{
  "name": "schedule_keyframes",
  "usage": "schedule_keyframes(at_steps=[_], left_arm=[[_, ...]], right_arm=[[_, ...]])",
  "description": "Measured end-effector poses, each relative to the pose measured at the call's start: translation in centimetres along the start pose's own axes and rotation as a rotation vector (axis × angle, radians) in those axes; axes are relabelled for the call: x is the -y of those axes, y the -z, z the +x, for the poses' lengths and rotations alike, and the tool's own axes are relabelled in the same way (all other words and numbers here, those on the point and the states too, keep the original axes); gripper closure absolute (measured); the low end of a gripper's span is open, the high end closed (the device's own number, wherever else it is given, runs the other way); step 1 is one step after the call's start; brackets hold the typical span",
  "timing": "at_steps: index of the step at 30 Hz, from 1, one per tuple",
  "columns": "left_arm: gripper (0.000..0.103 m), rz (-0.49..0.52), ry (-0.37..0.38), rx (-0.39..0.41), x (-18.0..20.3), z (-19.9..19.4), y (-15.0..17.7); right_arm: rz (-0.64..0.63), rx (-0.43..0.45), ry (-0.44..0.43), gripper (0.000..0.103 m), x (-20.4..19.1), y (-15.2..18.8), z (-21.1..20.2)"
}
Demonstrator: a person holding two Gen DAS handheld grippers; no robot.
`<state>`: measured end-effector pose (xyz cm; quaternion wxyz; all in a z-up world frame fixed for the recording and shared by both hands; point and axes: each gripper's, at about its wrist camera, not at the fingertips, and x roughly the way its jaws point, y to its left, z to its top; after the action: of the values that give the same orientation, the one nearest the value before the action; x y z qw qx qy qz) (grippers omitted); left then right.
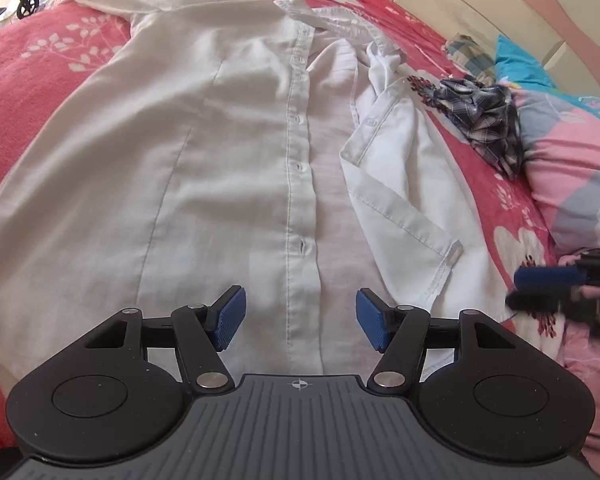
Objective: Fold clothes
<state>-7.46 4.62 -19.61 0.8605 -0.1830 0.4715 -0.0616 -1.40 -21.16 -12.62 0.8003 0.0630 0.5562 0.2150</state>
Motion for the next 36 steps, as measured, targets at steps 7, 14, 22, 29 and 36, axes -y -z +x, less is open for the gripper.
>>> schedule_keyframes(at_steps=[7, 14, 22, 29, 36], left_arm=[[0.042, -0.028, -0.042, 0.072, -1.5, -0.4, 0.1], [0.042, -0.063, -0.062, 0.093, -2.4, -0.4, -0.1], [0.042, -0.14, -0.058, 0.105, -3.8, -0.6, -0.3], [0.042, -0.259, -0.025, 0.113, -5.7, -0.9, -0.5], [0.042, -0.281, -0.003, 0.111, -5.8, -1.0, -0.5]], right_arm=[[-0.049, 0.028, 0.088, 0.068, -0.9, -1.0, 4.1], [-0.211, -0.011, 0.132, 0.081, -2.7, -0.1, 5.2], [-0.251, 0.094, 0.119, 0.098, -3.7, -0.3, 0.4], [-0.327, 0.242, 0.182, 0.098, -4.3, -1.0, -8.3], [-0.399, 0.25, 0.246, 0.098, -4.9, -2.3, -10.2]])
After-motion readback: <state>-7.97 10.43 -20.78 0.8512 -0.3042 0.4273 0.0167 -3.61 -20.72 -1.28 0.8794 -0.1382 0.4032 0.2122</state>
